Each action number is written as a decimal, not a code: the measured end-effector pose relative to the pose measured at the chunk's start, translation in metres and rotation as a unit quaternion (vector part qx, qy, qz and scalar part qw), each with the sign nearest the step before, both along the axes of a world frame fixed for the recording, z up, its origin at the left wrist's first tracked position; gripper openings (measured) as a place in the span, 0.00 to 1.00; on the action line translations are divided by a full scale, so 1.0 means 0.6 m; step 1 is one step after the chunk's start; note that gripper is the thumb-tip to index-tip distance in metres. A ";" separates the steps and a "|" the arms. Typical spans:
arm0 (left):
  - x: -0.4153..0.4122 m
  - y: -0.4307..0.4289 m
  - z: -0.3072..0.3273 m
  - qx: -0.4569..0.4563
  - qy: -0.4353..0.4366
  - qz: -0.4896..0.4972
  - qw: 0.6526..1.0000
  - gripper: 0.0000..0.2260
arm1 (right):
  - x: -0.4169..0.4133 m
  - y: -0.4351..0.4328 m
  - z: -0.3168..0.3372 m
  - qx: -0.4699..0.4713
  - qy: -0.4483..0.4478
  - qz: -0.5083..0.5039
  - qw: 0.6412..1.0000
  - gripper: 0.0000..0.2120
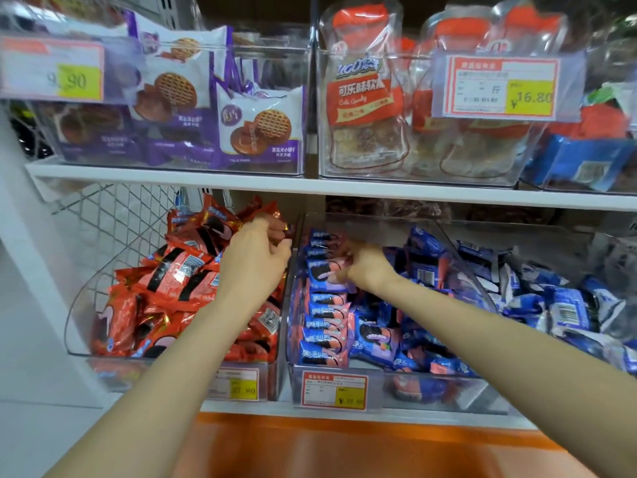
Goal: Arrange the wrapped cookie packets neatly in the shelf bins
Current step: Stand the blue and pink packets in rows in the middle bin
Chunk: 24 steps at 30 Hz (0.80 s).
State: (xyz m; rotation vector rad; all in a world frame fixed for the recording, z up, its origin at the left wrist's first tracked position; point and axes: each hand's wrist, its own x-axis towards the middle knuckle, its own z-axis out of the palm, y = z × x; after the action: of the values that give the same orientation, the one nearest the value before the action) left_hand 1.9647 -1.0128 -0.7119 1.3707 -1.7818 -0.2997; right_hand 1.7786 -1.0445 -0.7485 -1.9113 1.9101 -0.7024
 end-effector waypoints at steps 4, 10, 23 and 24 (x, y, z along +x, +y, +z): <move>0.013 0.001 -0.003 -0.009 -0.027 0.008 1.000 0.09 | 0.008 -0.019 -0.015 0.004 -0.025 -0.021 0.999 0.28; 0.020 0.001 -0.001 0.001 -0.040 0.008 0.999 0.09 | 0.005 -0.018 -0.033 -0.041 -0.035 -0.022 0.998 0.25; -0.005 -0.003 -0.009 -0.002 -0.074 -0.033 0.997 0.07 | -0.053 0.004 0.050 -0.091 0.144 0.011 0.985 0.10; -0.010 -0.004 -0.011 -0.005 -0.070 -0.045 0.997 0.07 | -0.071 0.003 0.056 -0.061 0.190 0.018 0.980 0.14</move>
State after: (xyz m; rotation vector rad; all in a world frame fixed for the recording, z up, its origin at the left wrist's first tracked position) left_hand 1.9587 -1.0153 -0.7186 1.3347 -1.9619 -0.2484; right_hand 1.7358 -1.0429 -0.7149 -2.2863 2.0847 -0.4782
